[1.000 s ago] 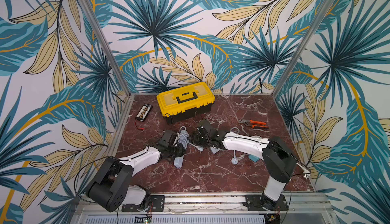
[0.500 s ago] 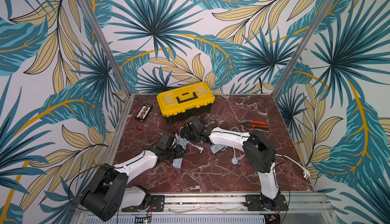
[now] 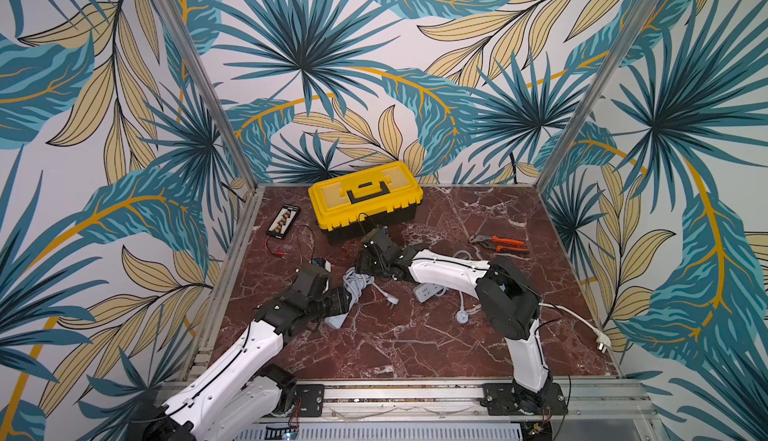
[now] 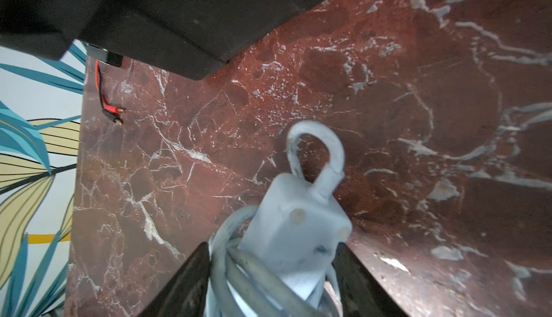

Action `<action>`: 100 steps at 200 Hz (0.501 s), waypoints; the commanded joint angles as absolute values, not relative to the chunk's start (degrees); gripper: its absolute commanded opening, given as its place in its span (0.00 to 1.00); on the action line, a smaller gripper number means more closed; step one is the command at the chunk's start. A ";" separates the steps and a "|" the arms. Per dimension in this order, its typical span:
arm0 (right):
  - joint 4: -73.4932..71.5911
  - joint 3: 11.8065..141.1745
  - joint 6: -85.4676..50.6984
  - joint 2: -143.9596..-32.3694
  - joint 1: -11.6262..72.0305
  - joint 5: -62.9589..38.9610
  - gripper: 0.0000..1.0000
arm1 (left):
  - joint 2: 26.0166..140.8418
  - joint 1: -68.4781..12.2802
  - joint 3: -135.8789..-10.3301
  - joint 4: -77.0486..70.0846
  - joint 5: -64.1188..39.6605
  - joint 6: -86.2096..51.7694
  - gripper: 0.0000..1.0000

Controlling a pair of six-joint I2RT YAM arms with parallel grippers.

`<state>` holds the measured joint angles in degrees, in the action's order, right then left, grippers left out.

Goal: Wrap the cord around the power strip
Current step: Place the power strip at the center of the board.

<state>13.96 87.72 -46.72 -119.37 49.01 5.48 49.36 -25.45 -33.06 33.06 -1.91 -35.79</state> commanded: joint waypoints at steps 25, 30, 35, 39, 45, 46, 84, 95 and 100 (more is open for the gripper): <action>21.80 91.93 -41.48 -122.28 49.87 7.28 0.67 | 49.70 -25.40 -37.46 37.39 4.04 -31.52 0.67; 22.23 92.32 -41.46 -122.45 49.96 7.29 0.67 | 50.14 -25.43 -37.65 37.35 3.70 -31.46 0.67; 22.50 92.58 -41.43 -122.58 50.05 7.39 0.67 | 50.60 -25.40 -37.78 37.33 2.46 -31.46 0.67; 22.71 92.64 -41.42 -122.61 50.09 7.59 0.67 | 50.93 -25.38 -37.95 37.37 1.68 -31.54 0.67; 22.84 92.64 -41.26 -122.48 50.15 7.84 0.67 | 51.15 -25.40 -38.13 37.36 1.17 -31.62 0.67; 22.89 92.64 -41.24 -122.41 50.17 7.88 0.67 | 51.15 -25.40 -38.14 37.36 1.11 -31.63 0.67; 23.68 92.72 -37.48 -119.30 50.69 9.94 0.73 | 51.22 -25.40 -39.43 37.36 1.08 -29.89 0.67; 23.64 92.72 -36.12 -118.72 50.92 10.57 0.75 | 51.21 -25.40 -39.88 37.40 1.19 -29.32 0.68; 23.66 92.72 -35.79 -118.61 50.93 10.63 0.75 | 51.11 -25.43 -40.04 37.37 1.23 -29.11 0.68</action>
